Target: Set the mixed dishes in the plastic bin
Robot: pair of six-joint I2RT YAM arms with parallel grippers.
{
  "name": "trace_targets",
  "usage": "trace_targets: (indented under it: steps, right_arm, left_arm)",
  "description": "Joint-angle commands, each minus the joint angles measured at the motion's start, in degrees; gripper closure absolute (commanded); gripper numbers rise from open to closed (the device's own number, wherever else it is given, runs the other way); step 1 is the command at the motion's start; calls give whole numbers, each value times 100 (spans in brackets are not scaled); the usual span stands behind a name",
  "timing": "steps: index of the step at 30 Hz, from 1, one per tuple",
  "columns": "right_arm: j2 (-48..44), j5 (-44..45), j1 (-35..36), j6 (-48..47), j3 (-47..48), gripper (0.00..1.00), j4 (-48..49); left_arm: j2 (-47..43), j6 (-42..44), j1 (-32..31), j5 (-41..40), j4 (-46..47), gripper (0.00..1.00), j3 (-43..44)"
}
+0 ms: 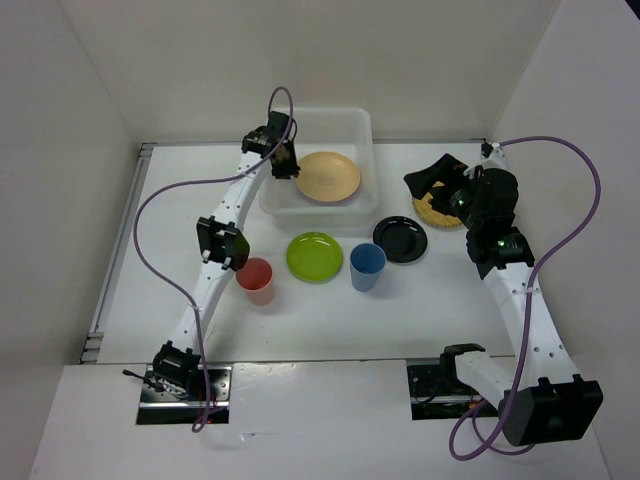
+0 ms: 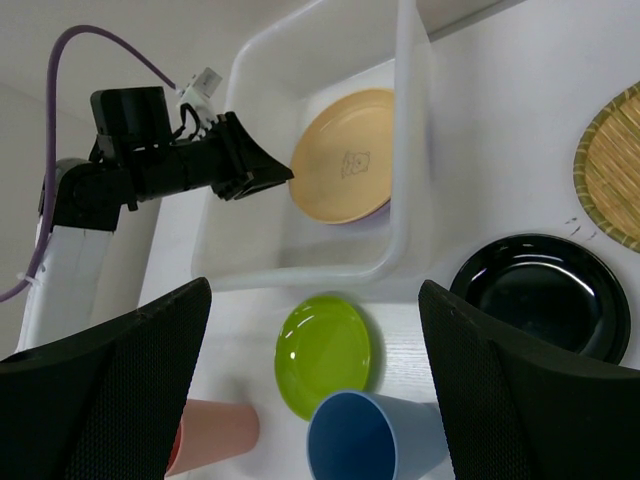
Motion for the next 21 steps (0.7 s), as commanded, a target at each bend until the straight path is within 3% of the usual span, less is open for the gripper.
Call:
trace_targets:
  steps: [1, 5, 12, 21]
  right_arm:
    - [-32, 87, 51, -27, 9, 11, 172]
    - [20, 253, 51, -141, 9, 11, 111]
    - [91, 210, -212, 218, -561, 11, 427]
    - [486, 632, -694, 885, -887, 11, 602]
  left_arm:
    - [-131, 33, 0, -123, 115, 66, 253]
    - [-684, 94, 0, -387, 177, 59, 253]
    - [-2518, 428, -53, -712, 116, 49, 253]
    - [-4666, 701, -167, -950, -1007, 40, 253]
